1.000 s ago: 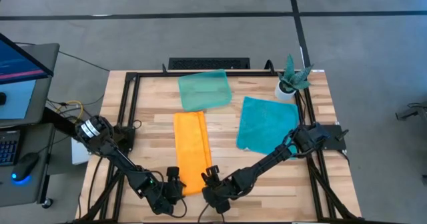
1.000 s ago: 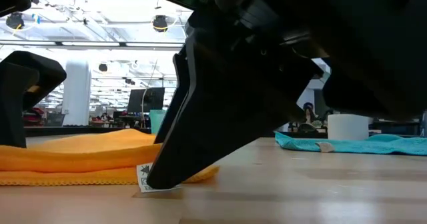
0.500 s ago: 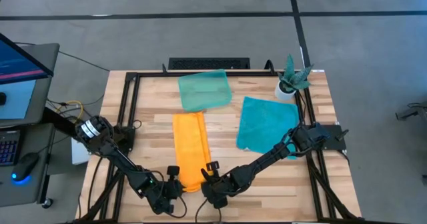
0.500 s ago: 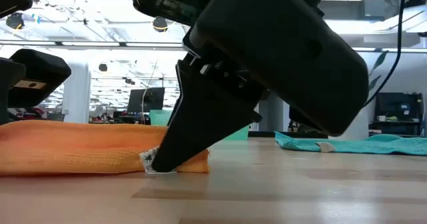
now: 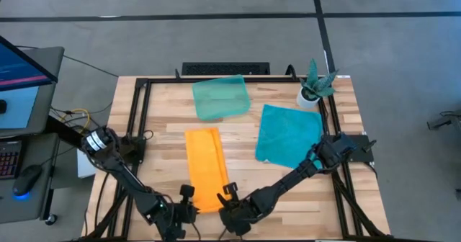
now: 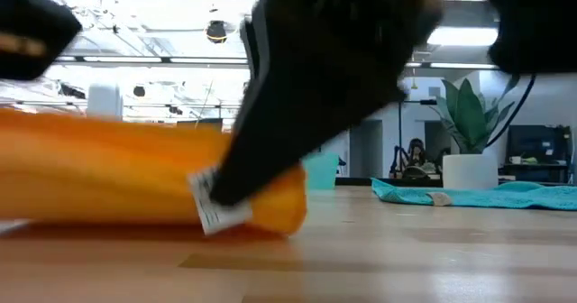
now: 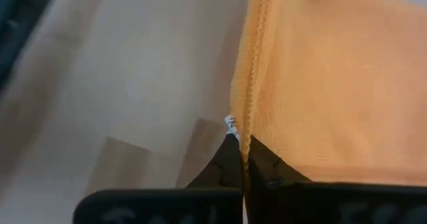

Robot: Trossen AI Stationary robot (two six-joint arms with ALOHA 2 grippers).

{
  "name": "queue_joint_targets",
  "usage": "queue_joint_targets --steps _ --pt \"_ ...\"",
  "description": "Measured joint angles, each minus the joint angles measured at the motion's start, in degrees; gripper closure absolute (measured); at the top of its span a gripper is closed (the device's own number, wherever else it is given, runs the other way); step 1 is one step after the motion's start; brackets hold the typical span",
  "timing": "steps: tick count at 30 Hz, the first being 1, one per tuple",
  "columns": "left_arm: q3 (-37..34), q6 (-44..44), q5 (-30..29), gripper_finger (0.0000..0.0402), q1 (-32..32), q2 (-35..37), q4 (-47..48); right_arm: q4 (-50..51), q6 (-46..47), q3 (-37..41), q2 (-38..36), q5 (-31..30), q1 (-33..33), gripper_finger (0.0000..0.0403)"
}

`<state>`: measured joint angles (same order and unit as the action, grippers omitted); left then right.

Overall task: Roll microfiber towels into tight, uniform cylinder then place into a basket
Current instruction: Roll the yellow microfiber towel

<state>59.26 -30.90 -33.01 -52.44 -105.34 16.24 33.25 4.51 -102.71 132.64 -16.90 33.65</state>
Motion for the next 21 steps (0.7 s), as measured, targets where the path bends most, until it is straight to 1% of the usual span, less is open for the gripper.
queue_joint_targets --steps 5,9,12,17,21 --pt "6.7 -0.3 -2.9 0.0398 -2.2 0.0 9.0 2.9 0.0 -4.2 0.0 -1.9 1.5 0.0382" --pt "11.3 -0.2 -5.8 0.0398 -4.0 0.0 14.3 6.3 0.0 -8.3 0.0 -4.9 3.2 0.0394" --pt "13.9 -0.2 -7.7 0.0398 -5.3 0.1 17.1 8.1 0.0 -11.1 0.0 -7.5 4.6 0.0397" --pt "16.9 -0.2 -9.6 0.0398 -6.9 0.1 20.5 8.8 0.0 -15.3 -0.1 -12.4 6.9 0.0387" --pt "18.9 -0.1 -10.9 0.0398 -7.7 0.2 23.1 8.9 0.0 -16.2 -0.2 -15.3 7.8 0.0391"
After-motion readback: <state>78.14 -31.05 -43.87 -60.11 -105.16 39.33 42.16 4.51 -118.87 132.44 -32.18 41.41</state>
